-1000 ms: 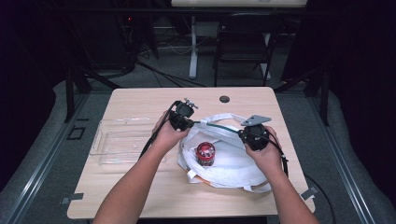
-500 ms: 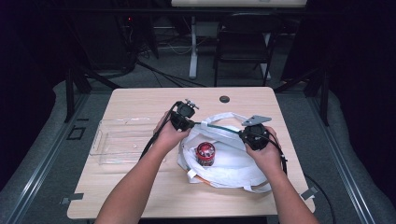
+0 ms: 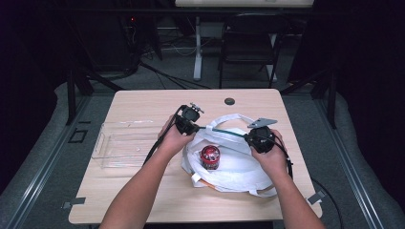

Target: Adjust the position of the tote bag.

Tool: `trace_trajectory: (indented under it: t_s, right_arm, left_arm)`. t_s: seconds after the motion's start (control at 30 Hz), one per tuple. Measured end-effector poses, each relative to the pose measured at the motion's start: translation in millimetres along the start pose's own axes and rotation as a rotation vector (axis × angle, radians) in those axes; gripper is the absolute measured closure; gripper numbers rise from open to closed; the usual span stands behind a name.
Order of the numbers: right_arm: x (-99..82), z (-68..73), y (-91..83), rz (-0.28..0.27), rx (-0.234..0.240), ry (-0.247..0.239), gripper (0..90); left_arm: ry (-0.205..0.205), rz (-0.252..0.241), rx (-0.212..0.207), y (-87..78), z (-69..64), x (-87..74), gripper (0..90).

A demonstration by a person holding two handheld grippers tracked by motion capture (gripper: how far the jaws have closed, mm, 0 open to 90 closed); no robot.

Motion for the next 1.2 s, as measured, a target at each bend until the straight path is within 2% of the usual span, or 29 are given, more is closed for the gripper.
trace_trajectory:
  t_s: [0.47,1.2]
  right_arm:
    - [-2.2,0.0,6.1,0.015,0.0,0.001,89.2]
    - [-9.3,-1.0,16.8,0.027,0.015,0.025,89.2]
  left_arm:
    - [-0.009,0.027,0.003,12.4,-0.2,-2.8,88.4]
    - [-0.02,0.04,-0.008,27.4,-1.6,-5.8,88.3]
Point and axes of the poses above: each handheld gripper's, and its own axes: y roughly forward along the jaws, x roughly out of its top, z roughly to its left, the point moved 6 cm from there along y, roughly forward along the jaws, and after that the axes turned 13 degrees about z, right-handed, at the moved point
